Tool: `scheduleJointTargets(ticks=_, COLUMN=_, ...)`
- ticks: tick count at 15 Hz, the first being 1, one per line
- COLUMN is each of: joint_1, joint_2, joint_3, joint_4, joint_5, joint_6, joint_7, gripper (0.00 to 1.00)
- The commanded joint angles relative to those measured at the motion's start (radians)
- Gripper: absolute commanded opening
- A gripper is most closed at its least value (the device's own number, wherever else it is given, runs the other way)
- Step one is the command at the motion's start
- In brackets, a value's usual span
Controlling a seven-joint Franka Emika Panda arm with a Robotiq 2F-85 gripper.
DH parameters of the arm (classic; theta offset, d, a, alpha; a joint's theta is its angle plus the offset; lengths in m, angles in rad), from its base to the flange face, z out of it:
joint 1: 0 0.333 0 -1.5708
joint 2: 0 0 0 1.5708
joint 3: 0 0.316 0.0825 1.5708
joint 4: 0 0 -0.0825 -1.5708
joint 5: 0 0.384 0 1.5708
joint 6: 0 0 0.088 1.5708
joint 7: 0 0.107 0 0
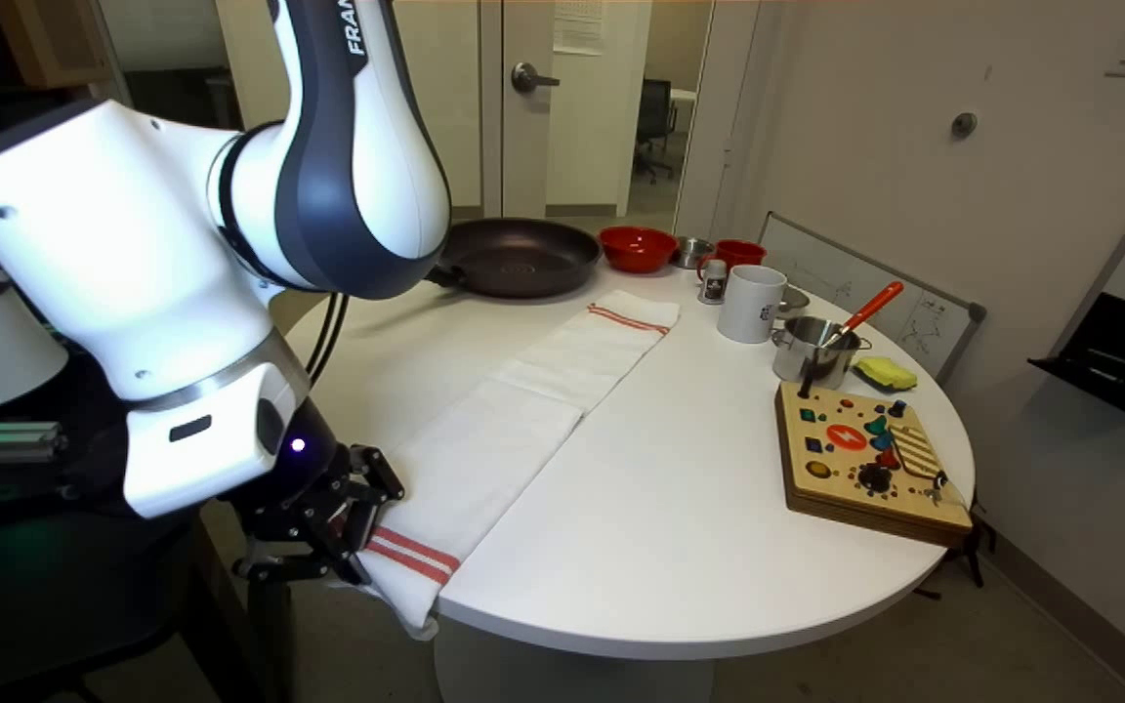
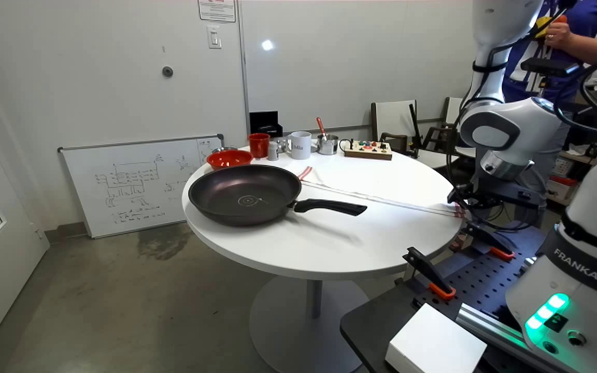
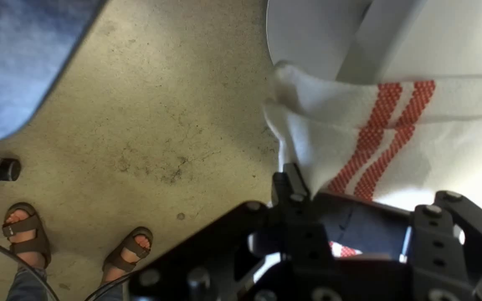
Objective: Fold the towel in half
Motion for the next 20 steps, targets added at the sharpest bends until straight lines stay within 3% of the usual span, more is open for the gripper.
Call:
scheduleJointTargets(ticks=1, joint_1=0.028, joint_2=0.014, joint_3=-0.022, joint_4=0.030, joint_5=0.013, joint_6=0.043, joint_7=0.024, gripper=0.02)
scheduleJointTargets(ticks=9, joint_1=0.013, joint_2=-0.016, joint_3=-0.027, joint_4=0.051, joint_5=-0.049, joint_6=0.061, joint_7=0.099, gripper=0.02)
scheduleJointTargets(ticks=20, joint_1=0.012, joint_2=-0.074, joint_3=-0.018, joint_4=0.138, joint_5=-0.304, joint_6=0.075, joint_7=0.418, gripper=0.03)
